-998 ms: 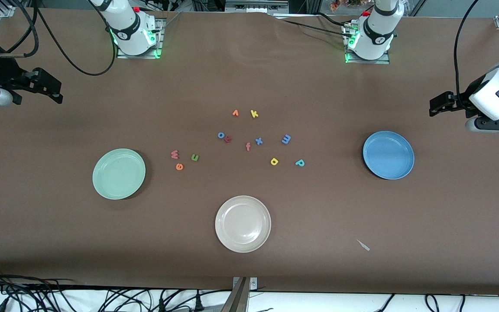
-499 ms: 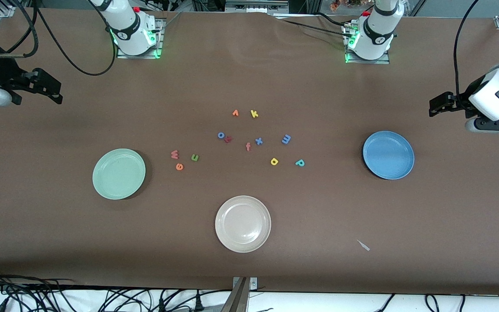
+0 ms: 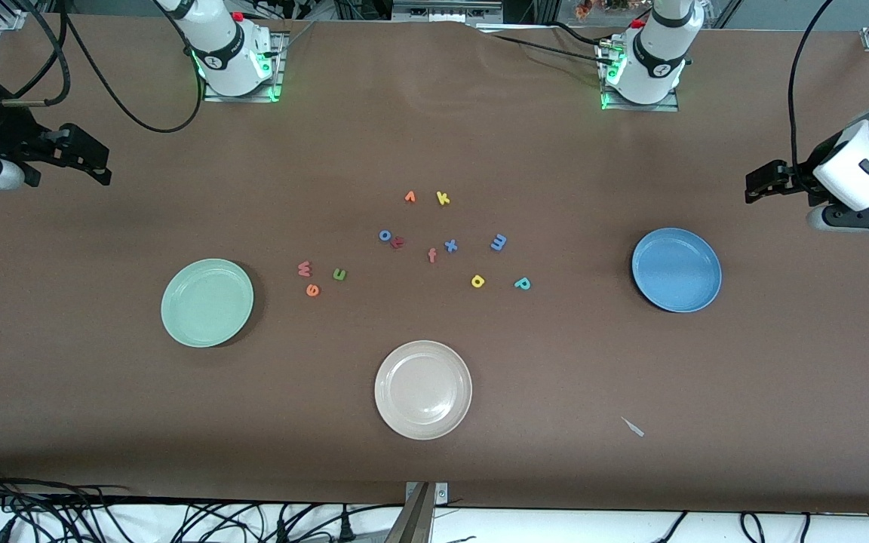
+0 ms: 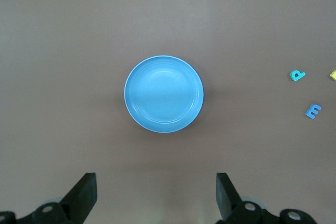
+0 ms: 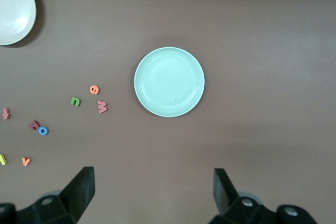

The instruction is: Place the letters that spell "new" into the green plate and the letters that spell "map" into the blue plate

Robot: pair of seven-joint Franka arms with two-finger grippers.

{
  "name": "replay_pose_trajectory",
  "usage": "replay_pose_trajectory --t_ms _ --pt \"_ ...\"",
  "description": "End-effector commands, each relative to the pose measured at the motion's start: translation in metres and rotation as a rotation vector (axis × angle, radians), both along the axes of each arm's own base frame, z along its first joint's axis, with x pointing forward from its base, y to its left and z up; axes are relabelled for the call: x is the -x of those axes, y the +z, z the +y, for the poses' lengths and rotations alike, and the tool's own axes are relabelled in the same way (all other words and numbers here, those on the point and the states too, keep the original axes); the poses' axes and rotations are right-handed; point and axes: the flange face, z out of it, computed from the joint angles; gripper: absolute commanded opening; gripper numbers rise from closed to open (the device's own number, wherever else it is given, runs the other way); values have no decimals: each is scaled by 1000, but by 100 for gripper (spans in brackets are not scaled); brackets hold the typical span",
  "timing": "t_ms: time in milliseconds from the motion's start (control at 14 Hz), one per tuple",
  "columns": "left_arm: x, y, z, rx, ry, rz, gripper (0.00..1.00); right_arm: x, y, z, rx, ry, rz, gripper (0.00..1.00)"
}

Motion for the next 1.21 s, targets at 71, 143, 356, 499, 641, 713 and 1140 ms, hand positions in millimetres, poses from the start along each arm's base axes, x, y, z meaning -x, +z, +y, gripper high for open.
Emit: replay_pose_trajectory --t_ms 71,143,356,499,641,713,1140 --pt "1 2 -2 22 -18 -1 100 -5 -1 5 0 3 9 100" --pt "1 2 -2 22 -18 1 100 -5 -1 5 -2 3 9 100" --pt "1 2 -2 22 -18 1 100 -9 -8 6 1 2 17 100" --pt "0 -3 -2 23 -20 11 100 -9 -11 3 2 6 32 100" --pt "0 -3 -2 23 -20 11 100 -8 -11 0 1 -4 37 100" --pt "0 -3 -3 23 -21 11 100 -9 -12 -2 1 5 37 100" --pt "-2 -5 -2 24 -20 13 100 -20 -37 27 -54 7 73 100"
